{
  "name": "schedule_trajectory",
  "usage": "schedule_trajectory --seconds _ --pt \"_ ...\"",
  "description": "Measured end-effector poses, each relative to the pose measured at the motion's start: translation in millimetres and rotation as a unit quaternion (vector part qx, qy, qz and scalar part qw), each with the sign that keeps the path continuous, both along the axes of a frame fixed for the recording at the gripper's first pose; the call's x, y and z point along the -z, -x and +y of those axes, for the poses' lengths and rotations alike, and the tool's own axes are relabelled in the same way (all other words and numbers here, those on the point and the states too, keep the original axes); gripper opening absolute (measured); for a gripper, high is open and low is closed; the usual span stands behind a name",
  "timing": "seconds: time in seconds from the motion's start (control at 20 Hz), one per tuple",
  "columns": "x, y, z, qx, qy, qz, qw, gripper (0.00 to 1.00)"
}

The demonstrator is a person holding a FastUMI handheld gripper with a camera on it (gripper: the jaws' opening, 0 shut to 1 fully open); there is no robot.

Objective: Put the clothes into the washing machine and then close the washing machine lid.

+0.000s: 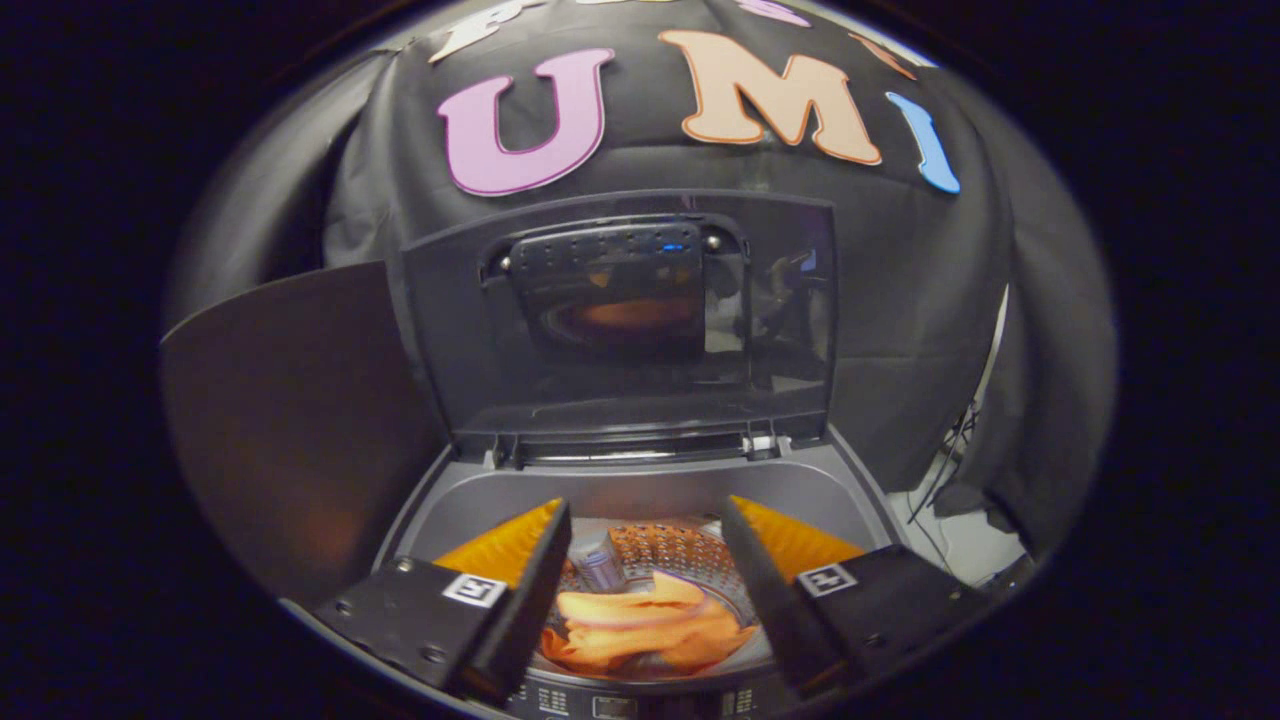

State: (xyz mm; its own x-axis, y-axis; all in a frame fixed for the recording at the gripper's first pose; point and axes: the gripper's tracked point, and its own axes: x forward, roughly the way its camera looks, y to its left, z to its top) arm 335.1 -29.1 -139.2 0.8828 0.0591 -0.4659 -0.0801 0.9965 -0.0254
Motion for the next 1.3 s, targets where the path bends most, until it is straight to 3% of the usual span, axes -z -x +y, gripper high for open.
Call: schedule_trajectory --seconds 0.05,0.35,0.65,0.85,1.05,1.3 --pt "1.9 -3.6 0.2 0.0 0.006 0.001 1.0 1.0" --pt "-11.8 -1.3 3.6 0.006 0.005 -0.009 1.0 0.99" --pt "-42.1 -6.9 9.1 -0.013 0.026 -0.04 0.999 0.99" --pt "-95.1 -22.4 7.9 0.021 0.013 -0.12 0.993 0.99" --pt "-150.6 -50.1 26.2 0.019 -0.01 -0.202 0.979 0.99" --pt "-194.9 -82.3 42.5 0.019 0.005 -0.271 0.962 0.98"
